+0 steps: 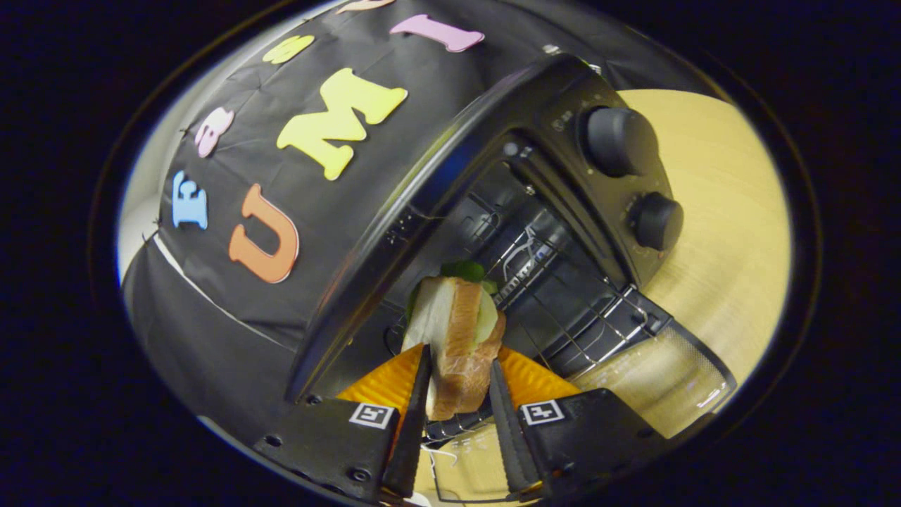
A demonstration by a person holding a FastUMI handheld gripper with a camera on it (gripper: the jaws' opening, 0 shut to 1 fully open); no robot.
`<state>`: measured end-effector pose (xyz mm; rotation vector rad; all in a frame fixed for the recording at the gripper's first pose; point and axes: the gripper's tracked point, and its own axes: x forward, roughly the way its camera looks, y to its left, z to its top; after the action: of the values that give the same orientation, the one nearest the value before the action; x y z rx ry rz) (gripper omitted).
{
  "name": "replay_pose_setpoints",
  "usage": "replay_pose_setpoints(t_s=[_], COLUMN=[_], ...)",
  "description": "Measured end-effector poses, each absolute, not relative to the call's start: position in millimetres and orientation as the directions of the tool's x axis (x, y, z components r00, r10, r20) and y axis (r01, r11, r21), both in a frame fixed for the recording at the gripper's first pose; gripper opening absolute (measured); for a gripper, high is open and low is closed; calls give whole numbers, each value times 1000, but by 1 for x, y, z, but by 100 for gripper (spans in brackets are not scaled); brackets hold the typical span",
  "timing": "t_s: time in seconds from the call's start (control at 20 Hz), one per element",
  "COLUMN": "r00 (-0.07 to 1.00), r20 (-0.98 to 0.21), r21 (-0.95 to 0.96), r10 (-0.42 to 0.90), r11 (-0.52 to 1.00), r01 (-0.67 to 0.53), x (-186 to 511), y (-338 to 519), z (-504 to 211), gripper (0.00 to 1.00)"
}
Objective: Open the toaster oven, put the food inside, and close the toaster oven door.
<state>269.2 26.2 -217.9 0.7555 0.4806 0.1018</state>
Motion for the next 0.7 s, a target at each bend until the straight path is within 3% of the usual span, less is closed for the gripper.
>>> replay_pose_setpoints(t_s=[0.2, 0.25, 0.35, 0.5, 0.7], r00=[885, 890, 898, 900, 857], r20=[-378, -382, -397, -399, -510], r21=[641, 609, 515, 419, 91], r10=[270, 250, 191, 177, 74], r11=[767, 793, 856, 908, 995], r01=[40, 39, 46, 8, -31], x=[267, 265, 259, 241, 227], y=[35, 34, 33, 41, 42], z=[-215, -212, -216, -213, -240], gripper=[68, 80, 94, 94, 97])
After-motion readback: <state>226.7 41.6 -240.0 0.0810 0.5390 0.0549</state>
